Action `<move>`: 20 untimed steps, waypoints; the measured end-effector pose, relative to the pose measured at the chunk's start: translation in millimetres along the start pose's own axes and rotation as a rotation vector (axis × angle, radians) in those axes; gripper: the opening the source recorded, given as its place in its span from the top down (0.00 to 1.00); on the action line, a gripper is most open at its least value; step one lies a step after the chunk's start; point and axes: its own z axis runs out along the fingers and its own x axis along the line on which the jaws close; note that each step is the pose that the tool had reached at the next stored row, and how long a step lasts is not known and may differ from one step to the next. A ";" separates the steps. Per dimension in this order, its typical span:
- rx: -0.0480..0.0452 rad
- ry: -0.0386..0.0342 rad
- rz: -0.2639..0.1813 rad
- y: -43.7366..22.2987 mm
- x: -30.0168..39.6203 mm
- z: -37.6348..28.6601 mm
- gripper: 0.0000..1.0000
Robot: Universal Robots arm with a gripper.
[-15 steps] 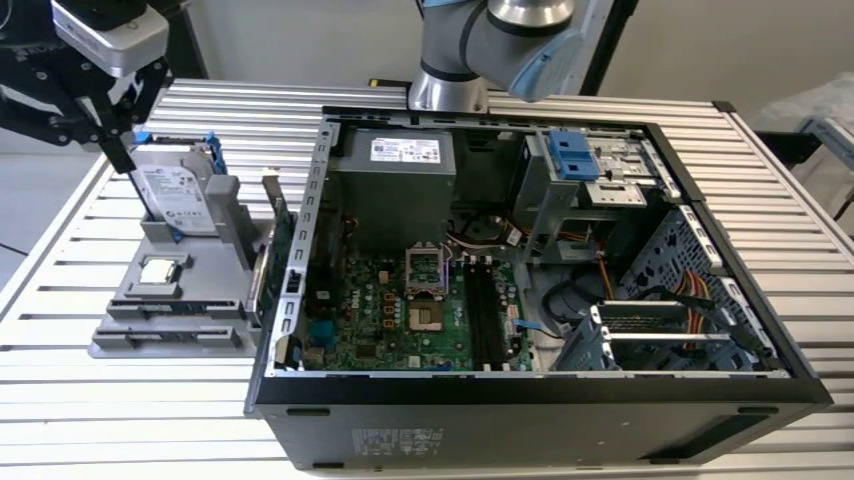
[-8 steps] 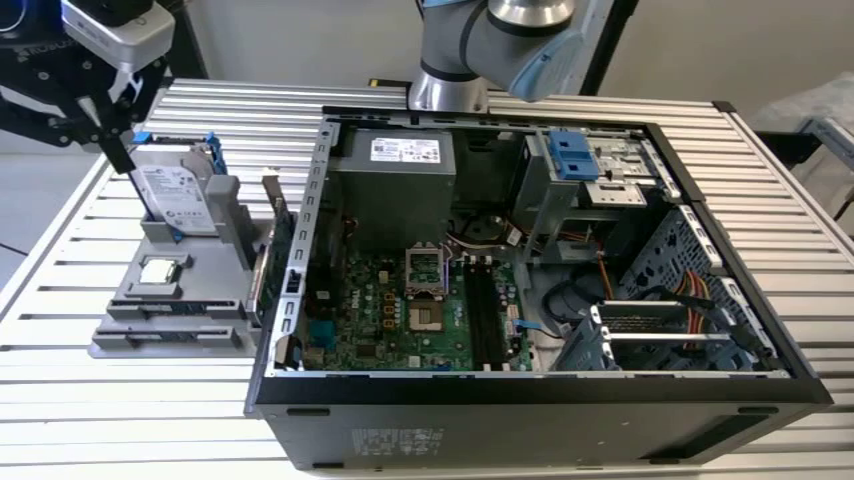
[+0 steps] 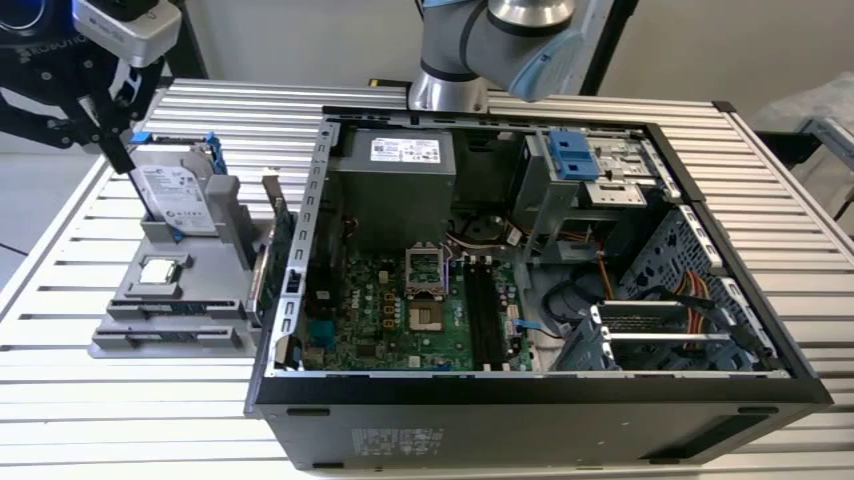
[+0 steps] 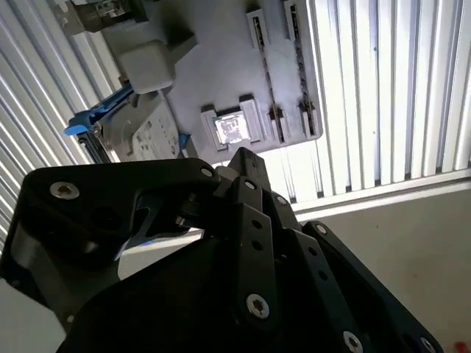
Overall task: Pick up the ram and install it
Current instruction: 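Pick up the ram and move it above insertion slot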
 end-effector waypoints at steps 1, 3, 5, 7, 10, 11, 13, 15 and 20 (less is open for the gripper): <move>-0.0002 0.0005 -0.009 0.0 0.0 0.0 1.00; -0.0005 0.0013 -0.025 0.0 0.0 0.0 1.00; -0.0007 0.0021 -0.041 0.0 0.0 0.0 1.00; -0.0010 0.0030 -0.056 0.0 0.0 0.0 1.00; -0.0015 0.0046 -0.086 0.0 0.0 0.0 1.00; -0.0017 0.0051 -0.096 0.0 0.0 0.0 1.00; -0.0020 0.0064 -0.117 0.0 0.0 0.0 1.00; -0.0024 0.0077 -0.141 0.0 0.0 0.0 1.00; -0.0036 0.0112 -0.205 0.0 -0.1 0.0 1.00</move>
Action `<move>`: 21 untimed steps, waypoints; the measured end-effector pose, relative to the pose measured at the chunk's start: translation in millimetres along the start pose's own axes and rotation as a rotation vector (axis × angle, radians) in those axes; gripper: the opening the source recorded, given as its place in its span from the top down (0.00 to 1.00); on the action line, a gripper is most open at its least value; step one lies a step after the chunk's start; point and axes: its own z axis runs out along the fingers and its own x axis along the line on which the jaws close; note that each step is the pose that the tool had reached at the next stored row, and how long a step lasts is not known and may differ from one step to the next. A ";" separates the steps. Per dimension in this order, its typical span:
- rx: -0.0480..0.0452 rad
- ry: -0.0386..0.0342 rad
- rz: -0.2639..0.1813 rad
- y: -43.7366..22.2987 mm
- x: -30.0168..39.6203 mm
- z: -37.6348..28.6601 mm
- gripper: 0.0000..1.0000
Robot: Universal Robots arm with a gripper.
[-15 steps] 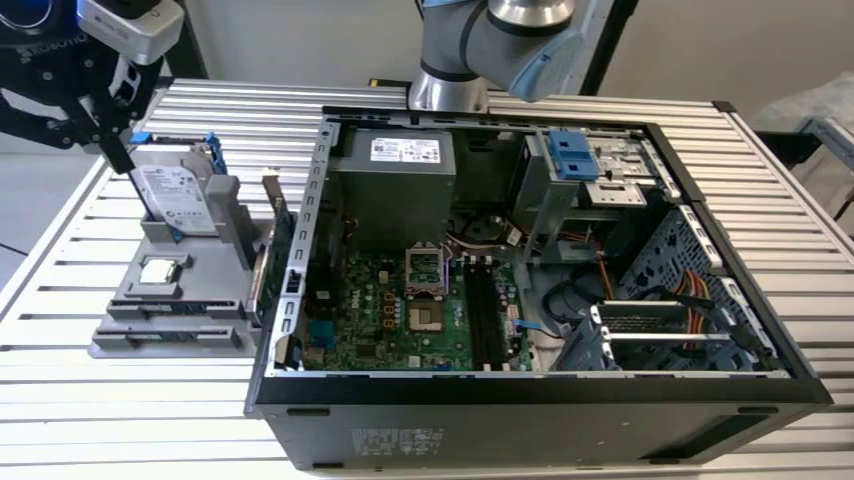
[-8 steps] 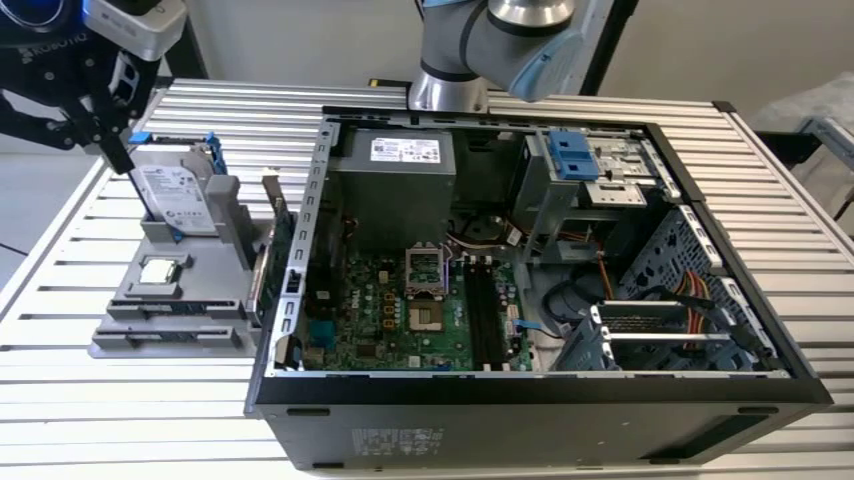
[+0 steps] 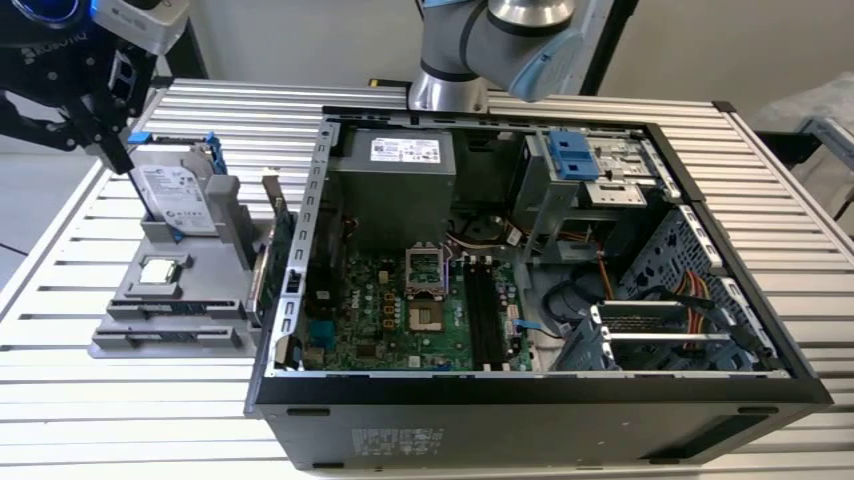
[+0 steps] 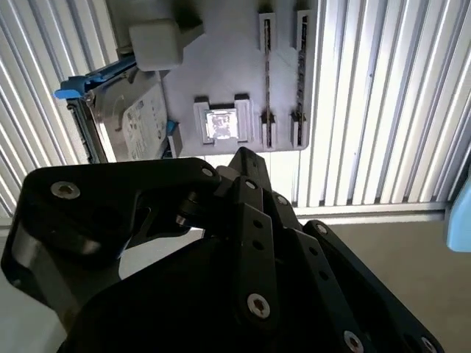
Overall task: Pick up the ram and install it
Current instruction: 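Pick up the ram and move it above insertion slot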
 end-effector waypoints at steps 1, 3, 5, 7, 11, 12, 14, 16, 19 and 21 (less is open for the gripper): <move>-0.0002 0.0005 -0.010 0.0 0.0 0.0 1.00; -0.0005 0.0017 -0.032 0.0 0.0 0.0 1.00; -0.0009 0.0028 -0.053 0.0 0.0 0.0 1.00; -0.0014 0.0040 -0.075 0.0 0.0 0.0 1.00; -0.0021 0.0062 -0.117 0.0 0.0 0.0 1.00; -0.0023 0.0067 -0.126 0.0 0.0 0.0 1.00; -0.0026 0.0077 -0.145 0.1 0.0 0.0 1.00; -0.0030 0.0087 -0.164 0.0 0.0 0.0 1.00; -0.0035 0.0104 -0.195 0.0 0.0 0.0 1.00; -0.0039 0.0115 -0.215 0.0 0.0 0.0 1.00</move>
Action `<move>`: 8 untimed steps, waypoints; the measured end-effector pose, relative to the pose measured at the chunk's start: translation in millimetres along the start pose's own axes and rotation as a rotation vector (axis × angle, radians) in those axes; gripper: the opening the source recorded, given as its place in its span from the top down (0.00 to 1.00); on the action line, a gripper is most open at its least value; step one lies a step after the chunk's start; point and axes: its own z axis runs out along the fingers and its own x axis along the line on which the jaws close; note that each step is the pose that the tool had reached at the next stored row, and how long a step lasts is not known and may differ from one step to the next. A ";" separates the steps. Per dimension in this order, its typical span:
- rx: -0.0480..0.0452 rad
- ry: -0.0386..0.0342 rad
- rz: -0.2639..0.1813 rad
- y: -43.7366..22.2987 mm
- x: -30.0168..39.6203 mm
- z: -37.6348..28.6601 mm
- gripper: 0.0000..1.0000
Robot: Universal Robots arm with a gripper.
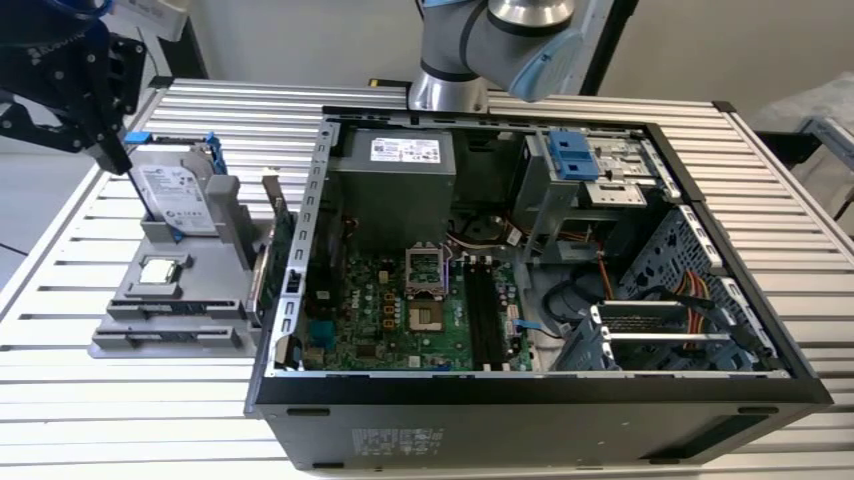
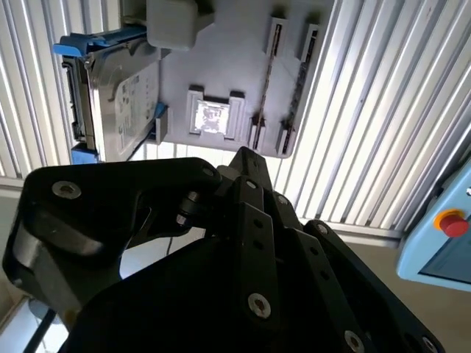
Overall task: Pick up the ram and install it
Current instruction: 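Pick up the ram and move it above insertion slot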
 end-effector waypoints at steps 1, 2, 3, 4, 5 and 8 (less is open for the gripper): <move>-0.0002 0.0005 -0.010 0.0 0.0 0.0 1.00; -0.0002 0.0010 -0.021 0.0 0.0 0.0 1.00; -0.0001 0.0016 -0.033 -0.1 0.0 0.0 1.00; 0.0001 0.0021 -0.043 0.0 0.0 0.0 1.00; 0.0004 0.0026 -0.054 0.0 -0.1 0.1 1.00; 0.0027 0.0043 -0.089 0.0 -0.1 0.1 1.00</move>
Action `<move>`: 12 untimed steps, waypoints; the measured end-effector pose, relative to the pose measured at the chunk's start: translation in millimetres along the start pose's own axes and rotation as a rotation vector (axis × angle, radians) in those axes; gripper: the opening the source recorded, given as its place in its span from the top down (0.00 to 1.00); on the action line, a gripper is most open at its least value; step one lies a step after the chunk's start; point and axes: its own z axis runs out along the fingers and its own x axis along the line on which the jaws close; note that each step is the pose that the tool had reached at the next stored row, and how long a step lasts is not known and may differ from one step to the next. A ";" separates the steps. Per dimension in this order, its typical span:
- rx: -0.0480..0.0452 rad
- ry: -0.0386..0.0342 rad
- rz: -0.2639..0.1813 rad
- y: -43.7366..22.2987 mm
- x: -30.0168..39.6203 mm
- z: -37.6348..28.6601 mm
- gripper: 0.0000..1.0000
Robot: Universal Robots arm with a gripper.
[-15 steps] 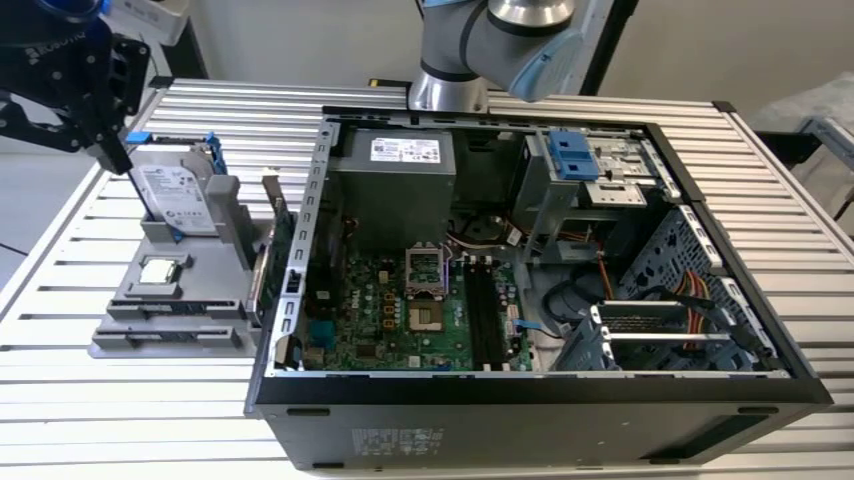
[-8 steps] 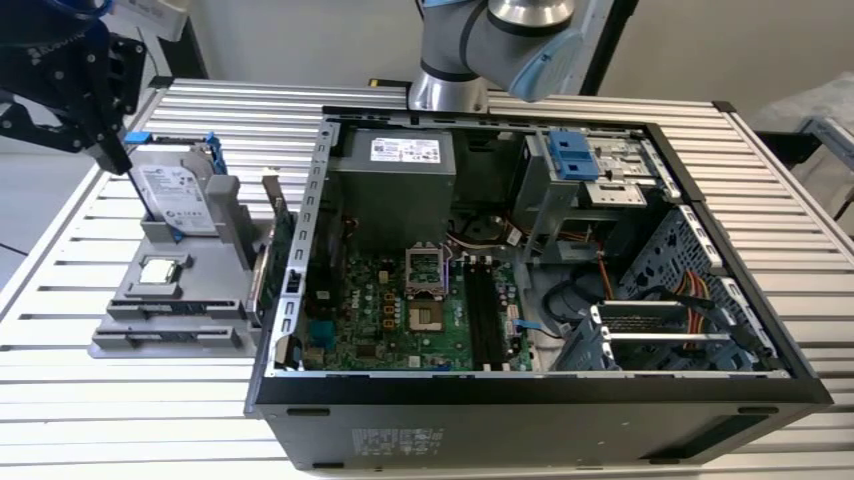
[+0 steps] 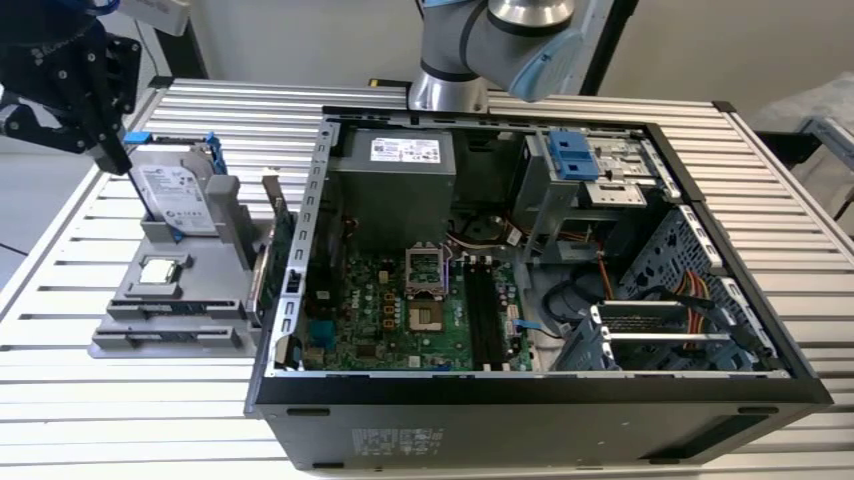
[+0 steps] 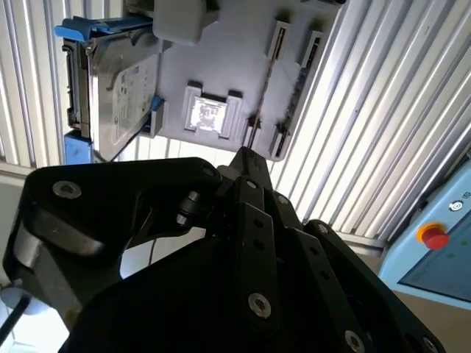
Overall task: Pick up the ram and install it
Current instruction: 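Pick up the ram and move it above insertion slot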
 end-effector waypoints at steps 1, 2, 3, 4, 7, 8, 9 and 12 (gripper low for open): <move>0.0014 0.0001 -0.013 0.0 0.0 0.1 1.00; 0.0029 0.0002 -0.024 0.0 -0.1 0.1 1.00; 0.0045 0.0002 -0.037 0.0 -0.1 0.1 1.00; 0.0062 0.0004 -0.049 0.0 -0.1 0.0 1.00; 0.0139 -0.0004 -0.084 0.0 0.0 0.1 1.00; 0.0169 -0.0007 -0.095 0.0 0.0 0.1 1.00; 0.0204 -0.0013 -0.106 0.0 0.0 0.1 1.00; 0.0300 -0.0025 -0.140 -0.1 0.0 0.2 1.00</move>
